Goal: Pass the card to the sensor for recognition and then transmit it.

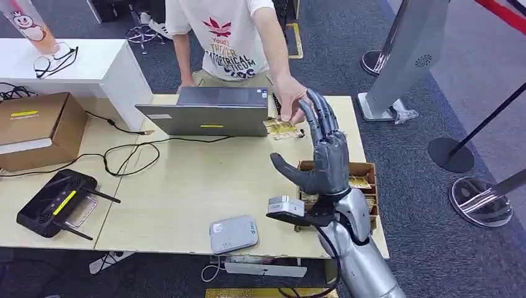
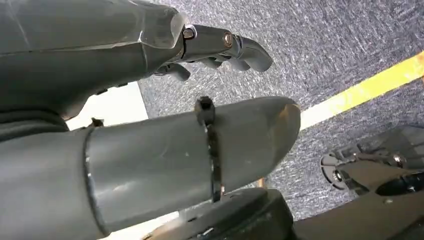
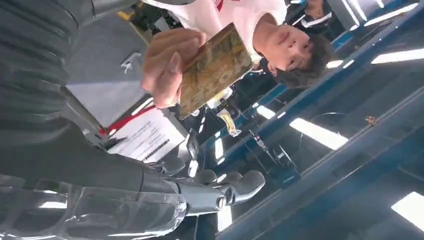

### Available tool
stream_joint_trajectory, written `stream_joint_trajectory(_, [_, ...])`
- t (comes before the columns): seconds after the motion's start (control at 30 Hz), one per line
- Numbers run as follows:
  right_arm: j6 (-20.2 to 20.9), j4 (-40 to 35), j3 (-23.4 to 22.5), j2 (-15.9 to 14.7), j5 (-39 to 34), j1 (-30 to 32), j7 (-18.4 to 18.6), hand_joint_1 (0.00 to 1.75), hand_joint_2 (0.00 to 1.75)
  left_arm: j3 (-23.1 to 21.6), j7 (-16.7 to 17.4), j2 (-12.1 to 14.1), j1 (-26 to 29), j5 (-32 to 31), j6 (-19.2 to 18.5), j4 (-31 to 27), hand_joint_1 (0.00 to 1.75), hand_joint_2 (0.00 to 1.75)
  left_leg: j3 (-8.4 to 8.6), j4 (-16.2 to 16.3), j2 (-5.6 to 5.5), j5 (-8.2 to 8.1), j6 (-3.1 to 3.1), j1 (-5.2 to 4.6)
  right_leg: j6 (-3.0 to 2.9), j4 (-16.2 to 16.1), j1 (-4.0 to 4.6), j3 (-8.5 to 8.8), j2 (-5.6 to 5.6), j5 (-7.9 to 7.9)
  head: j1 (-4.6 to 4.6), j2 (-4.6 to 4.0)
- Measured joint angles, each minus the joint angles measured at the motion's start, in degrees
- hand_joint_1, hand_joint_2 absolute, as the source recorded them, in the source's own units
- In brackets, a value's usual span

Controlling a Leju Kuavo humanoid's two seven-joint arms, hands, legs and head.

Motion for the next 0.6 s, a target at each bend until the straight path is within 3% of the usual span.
stream_joint_trajectory(0.37, [-1.9,5.6,1.6,-0.9,-1.5,-2.8,-0.7,0.05,1.75,-0.1,0.0,0.2,0.1,0.4,0.0,0.0,0.00,0.00,-0.02,0.0,-0.01,0.00,0.00,0.00,0.00,0.0,0.00,0.00,-0.02,0.00,0.02,0.00])
stream_joint_trajectory(0.43, [-2.0,6.1,1.7,-1.0,-1.6,-3.0,-0.7,0.33,1.75,-0.4,0.0,0.2,0.1,0.4,0.0,0.0,0.00,0.00,-0.01,0.0,-0.01,0.00,0.00,0.00,0.00,0.0,0.00,0.00,-0.01,0.00,0.02,0.00])
stream_joint_trajectory(0.5, [-2.0,6.6,1.8,-1.0,-1.6,-3.1,-0.8,0.51,1.75,-0.4,0.0,0.2,0.1,0.5,0.0,0.0,0.00,0.00,-0.01,0.0,-0.01,0.00,0.00,0.00,0.00,0.0,0.00,0.00,-0.01,0.00,0.02,0.00])
stream_joint_trajectory(0.6, [-2.3,7.1,2.3,-1.1,-2.6,-3.3,-1.0,1.01,1.75,-0.5,0.1,0.4,0.1,0.9,0.1,0.0,0.00,0.00,-0.01,0.0,-0.01,0.00,0.00,0.00,0.00,0.0,0.00,0.00,0.00,0.00,0.02,0.00])
